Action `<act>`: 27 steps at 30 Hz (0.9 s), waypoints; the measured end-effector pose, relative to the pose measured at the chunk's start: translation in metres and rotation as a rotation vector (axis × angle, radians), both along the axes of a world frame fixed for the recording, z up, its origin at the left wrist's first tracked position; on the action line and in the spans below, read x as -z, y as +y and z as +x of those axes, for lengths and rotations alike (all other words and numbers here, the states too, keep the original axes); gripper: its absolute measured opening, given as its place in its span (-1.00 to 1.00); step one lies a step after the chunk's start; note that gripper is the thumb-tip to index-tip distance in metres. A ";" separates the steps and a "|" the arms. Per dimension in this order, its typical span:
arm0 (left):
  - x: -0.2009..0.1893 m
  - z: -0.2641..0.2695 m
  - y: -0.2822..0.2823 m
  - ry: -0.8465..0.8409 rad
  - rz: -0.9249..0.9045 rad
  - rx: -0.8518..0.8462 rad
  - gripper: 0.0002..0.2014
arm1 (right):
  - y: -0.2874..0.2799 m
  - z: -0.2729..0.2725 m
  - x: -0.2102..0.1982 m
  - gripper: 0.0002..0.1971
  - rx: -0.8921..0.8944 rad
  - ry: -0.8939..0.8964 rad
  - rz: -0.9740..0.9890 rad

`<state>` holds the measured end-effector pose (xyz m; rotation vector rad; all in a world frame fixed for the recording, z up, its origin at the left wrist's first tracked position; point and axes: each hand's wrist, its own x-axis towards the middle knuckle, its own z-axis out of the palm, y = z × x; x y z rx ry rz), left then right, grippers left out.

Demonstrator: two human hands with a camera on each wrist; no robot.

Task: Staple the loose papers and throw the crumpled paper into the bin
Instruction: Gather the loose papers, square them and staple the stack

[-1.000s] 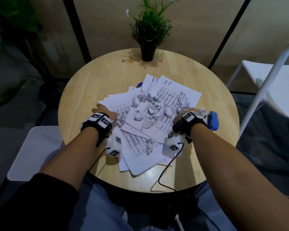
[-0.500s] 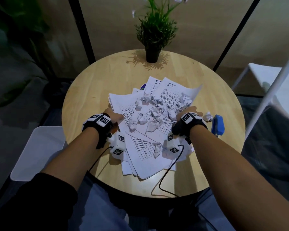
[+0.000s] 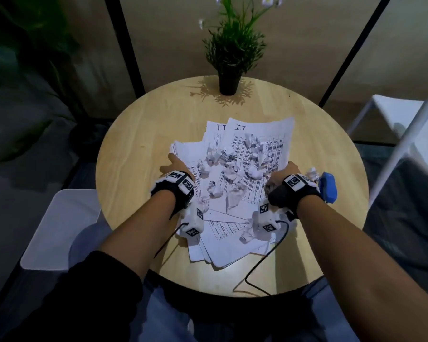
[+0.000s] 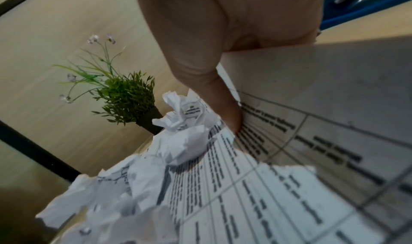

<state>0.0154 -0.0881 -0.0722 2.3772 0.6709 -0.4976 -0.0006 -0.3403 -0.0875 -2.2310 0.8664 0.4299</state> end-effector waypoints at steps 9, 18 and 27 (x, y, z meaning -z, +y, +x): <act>0.014 0.005 0.001 -0.281 -0.364 0.038 -0.29 | 0.009 0.006 0.003 -0.67 -0.090 -0.005 -0.033; 0.004 0.030 -0.001 -0.261 -0.527 0.053 -0.33 | 0.016 0.021 0.007 -0.73 -0.295 0.027 -0.155; 0.005 0.028 0.001 -0.314 -0.514 0.064 -0.39 | 0.009 0.028 0.011 -0.21 -0.317 -0.045 -0.148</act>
